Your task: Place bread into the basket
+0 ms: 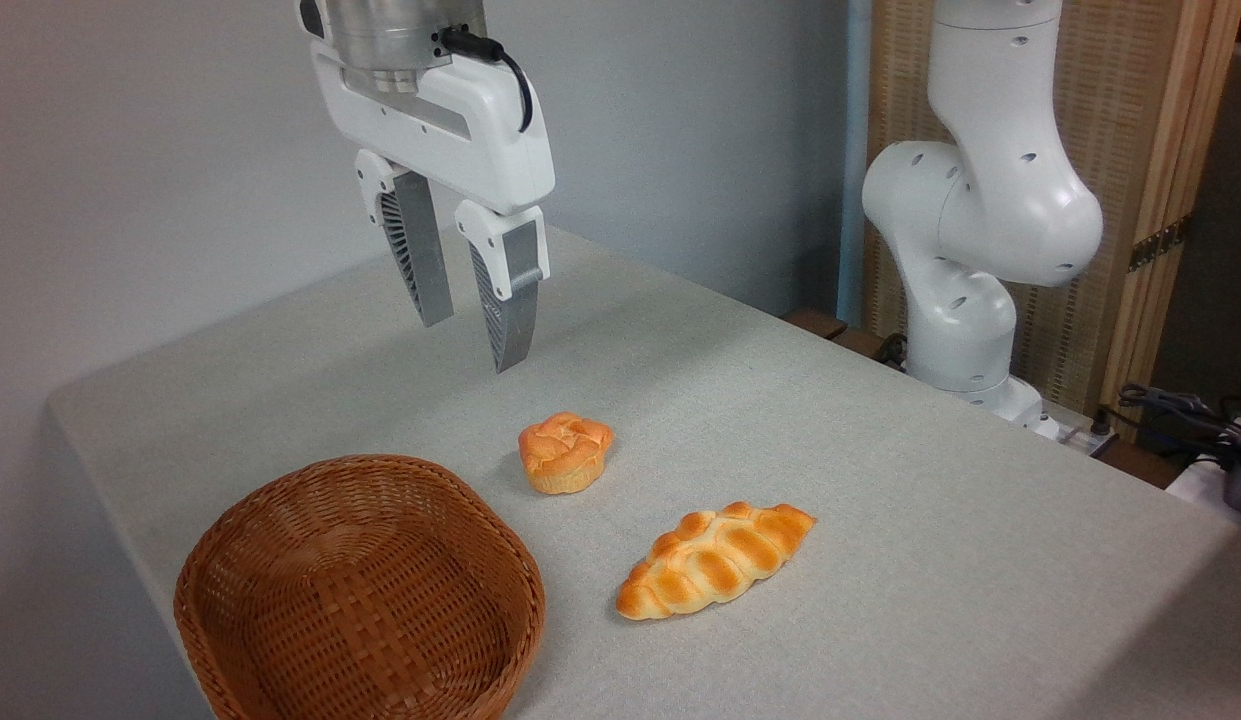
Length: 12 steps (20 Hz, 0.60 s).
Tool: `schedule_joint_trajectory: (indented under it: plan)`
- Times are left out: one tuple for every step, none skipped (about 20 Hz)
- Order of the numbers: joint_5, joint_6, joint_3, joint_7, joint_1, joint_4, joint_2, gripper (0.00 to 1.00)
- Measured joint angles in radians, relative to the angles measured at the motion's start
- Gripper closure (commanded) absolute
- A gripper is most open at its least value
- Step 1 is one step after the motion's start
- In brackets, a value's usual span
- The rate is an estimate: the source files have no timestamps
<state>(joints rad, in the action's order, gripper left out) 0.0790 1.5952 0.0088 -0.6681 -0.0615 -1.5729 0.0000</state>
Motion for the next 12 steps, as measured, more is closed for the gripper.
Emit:
schedule_joint_trajectory:
  plan:
    - [0.000, 0.000, 0.000, 0.000, 0.000, 0.000, 0.000, 0.00]
    - [-0.009, -0.004, -0.004, 0.000, 0.000, 0.000, 0.000, 0.00]
    - [-0.017, -0.007, -0.009, 0.000, 0.000, 0.000, 0.001, 0.00]
    - [-0.025, -0.008, -0.017, 0.000, 0.000, 0.000, 0.002, 0.00]
    - [-0.029, -0.008, -0.024, 0.000, 0.000, 0.000, 0.003, 0.00]
    - [-0.032, -0.008, -0.028, 0.000, 0.000, 0.000, 0.004, 0.00]
    - [-0.032, -0.008, -0.030, 0.000, 0.000, 0.000, 0.004, 0.00]
    - [-0.033, -0.008, -0.030, 0.000, 0.000, 0.000, 0.005, 0.00]
    - [-0.033, -0.008, -0.030, 0.000, 0.000, 0.000, 0.005, 0.00]
    - [-0.033, -0.008, -0.030, 0.000, 0.000, 0.000, 0.005, 0.00]
    - [-0.033, -0.008, -0.030, 0.000, 0.000, 0.000, 0.005, 0.00]
    - [-0.033, -0.008, -0.030, 0.000, 0.000, 0.000, 0.005, 0.00]
